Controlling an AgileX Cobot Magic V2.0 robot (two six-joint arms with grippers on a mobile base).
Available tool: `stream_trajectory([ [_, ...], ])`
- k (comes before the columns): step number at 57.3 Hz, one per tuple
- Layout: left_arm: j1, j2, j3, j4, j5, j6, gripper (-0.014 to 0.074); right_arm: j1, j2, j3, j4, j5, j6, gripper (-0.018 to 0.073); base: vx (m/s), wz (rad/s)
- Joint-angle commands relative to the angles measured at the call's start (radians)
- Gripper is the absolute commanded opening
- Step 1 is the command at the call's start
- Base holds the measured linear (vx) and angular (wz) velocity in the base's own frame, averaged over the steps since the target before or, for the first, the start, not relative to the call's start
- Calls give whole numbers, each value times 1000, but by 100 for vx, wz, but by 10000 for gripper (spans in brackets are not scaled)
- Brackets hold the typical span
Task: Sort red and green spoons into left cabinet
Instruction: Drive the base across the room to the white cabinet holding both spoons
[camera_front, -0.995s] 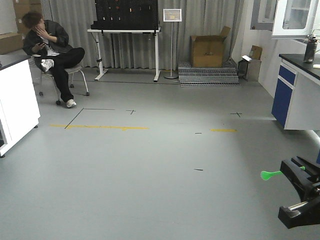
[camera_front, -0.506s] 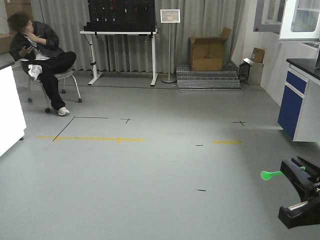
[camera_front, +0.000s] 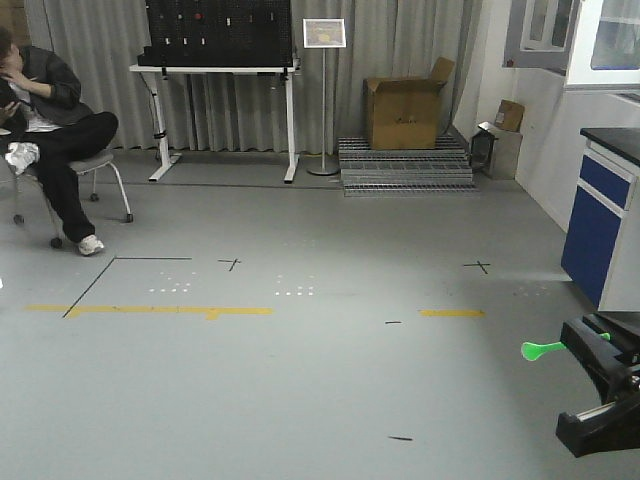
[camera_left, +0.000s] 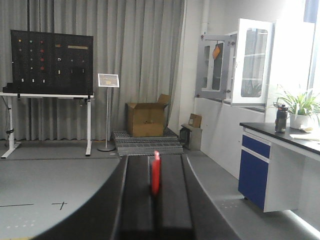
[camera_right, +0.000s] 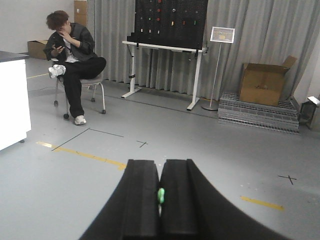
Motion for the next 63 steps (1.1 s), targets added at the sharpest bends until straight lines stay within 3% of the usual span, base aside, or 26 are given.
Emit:
stream_trajectory([
  [1,-4,0,-27,-20,-60,-6,-6,-1,-16,-28,15,-72,-2,-4,57,-9],
  [63,-4,0,-27,-20,-59,-6,-6,-1,-16,-28,13,-72,-2,-4,63,-5],
])
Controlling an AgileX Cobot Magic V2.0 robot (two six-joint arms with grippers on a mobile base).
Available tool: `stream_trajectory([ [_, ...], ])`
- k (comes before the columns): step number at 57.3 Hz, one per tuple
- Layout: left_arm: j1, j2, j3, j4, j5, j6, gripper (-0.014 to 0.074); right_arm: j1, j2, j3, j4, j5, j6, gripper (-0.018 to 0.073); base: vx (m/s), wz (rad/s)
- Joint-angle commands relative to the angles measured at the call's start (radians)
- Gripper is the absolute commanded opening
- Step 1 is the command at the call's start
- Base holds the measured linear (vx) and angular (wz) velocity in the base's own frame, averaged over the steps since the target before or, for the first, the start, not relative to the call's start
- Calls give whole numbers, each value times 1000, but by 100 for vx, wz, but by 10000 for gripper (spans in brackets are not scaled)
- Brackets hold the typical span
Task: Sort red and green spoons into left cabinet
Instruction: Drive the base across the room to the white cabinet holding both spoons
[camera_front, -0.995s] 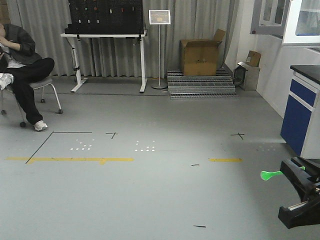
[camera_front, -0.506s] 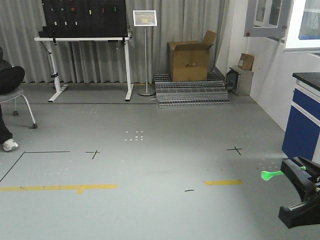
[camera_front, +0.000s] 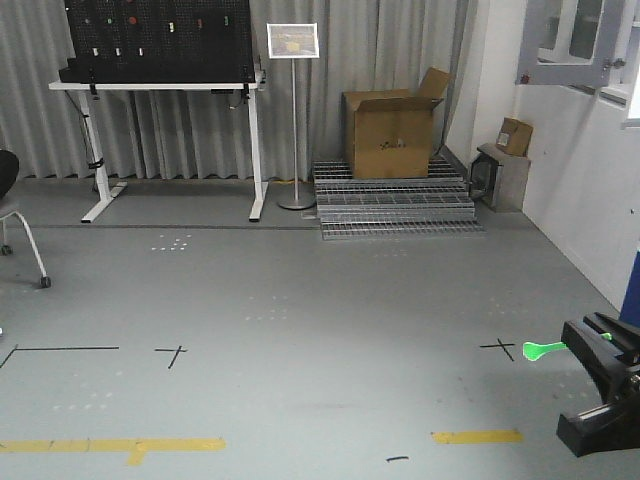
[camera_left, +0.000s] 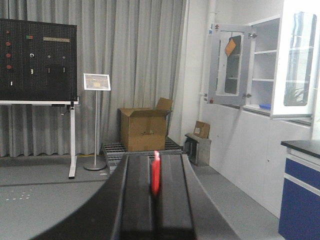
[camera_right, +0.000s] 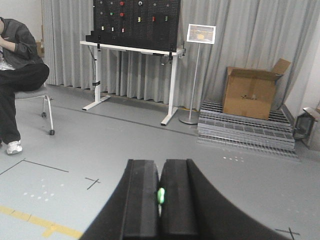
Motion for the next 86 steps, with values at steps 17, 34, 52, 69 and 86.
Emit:
stream_trajectory([
  [17,-4,0,-27,-20,-61,-6,-6,-1,-16,-28,12,-72,-2,-4,66,5],
  [34,-4,0,-27,-20,-59,-6,-6,-1,-16,-28,12,-72,-2,-4,64,2],
  [52,-4,0,-27,-20,-58,-6,-6,-1,-16,-28,12,-72,-2,-4,62,-1],
  [69,-4,0,-27,-20,-59,-6,-6,-1,-16,-28,12,-72,-2,-4,62,-1],
  [86,-4,0,-27,-20,-61,-6,-6,-1,-16,-28,12,-72,-2,-4,61,-5],
])
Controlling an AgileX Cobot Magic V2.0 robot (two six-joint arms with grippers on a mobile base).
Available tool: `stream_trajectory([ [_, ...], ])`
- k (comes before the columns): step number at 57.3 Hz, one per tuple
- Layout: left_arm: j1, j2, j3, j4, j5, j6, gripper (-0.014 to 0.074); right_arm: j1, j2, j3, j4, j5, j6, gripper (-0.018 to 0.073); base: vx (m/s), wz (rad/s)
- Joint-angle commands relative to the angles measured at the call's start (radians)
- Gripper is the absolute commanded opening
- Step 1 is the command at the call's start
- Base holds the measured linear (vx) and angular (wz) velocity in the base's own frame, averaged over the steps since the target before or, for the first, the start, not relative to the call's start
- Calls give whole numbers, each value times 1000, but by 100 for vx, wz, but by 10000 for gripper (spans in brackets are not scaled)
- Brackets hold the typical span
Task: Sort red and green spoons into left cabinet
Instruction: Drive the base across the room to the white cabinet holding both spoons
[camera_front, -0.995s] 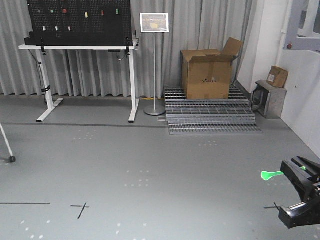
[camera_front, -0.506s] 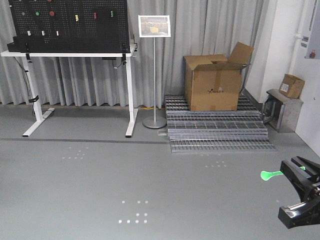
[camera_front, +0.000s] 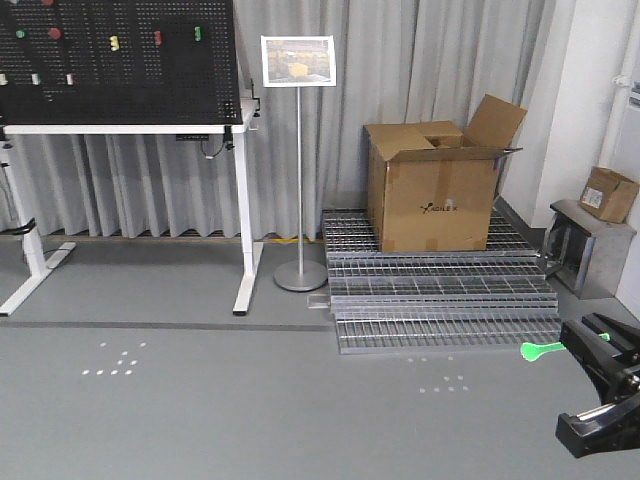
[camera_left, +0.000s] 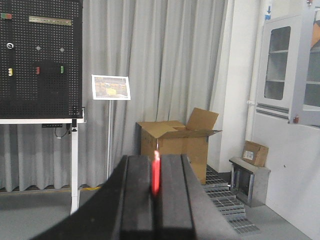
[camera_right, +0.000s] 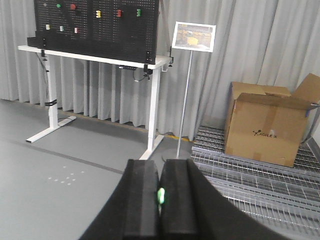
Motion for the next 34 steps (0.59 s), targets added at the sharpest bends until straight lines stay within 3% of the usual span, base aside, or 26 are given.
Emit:
stream_trajectory([
  [1,-4,0,-27,-20,-62,-6,-6,-1,-16,-28,16,-72,-2,-4,59,-10],
  [34,-4,0,-27,-20,-61,-6,-6,-1,-16,-28,16,-72,-2,-4,57,-9],
])
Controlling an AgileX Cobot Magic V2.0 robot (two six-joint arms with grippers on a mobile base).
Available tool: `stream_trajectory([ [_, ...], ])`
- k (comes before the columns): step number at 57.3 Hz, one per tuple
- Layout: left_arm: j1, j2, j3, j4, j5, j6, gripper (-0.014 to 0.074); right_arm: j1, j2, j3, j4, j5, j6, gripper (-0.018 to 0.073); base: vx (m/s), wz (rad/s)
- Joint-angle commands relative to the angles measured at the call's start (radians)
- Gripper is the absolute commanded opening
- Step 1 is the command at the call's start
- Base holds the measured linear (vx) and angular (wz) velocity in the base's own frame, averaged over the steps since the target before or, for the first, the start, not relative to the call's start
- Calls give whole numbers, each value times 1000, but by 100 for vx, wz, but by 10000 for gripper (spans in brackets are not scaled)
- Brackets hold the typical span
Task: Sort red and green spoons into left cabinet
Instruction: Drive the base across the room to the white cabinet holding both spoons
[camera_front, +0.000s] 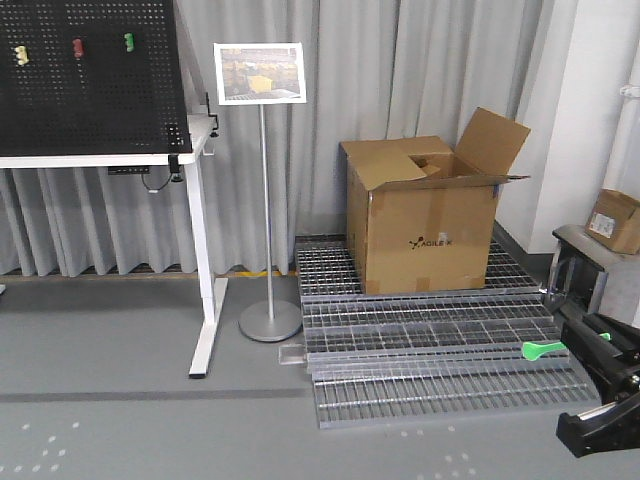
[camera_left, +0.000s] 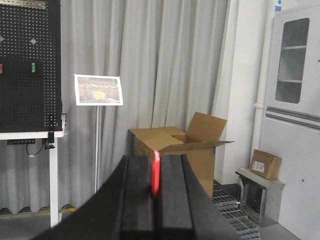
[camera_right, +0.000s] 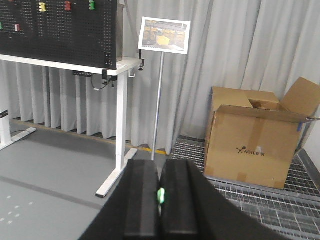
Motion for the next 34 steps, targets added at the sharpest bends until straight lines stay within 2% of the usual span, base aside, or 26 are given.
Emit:
stream_trajectory([
  [1,-4,0,-27,-20,-60,-6,-6,-1,-16,-28,16,-72,-2,-4,54,-3],
  [34,-4,0,-27,-20,-60,-6,-6,-1,-16,-28,16,-72,-2,-4,49,-3],
])
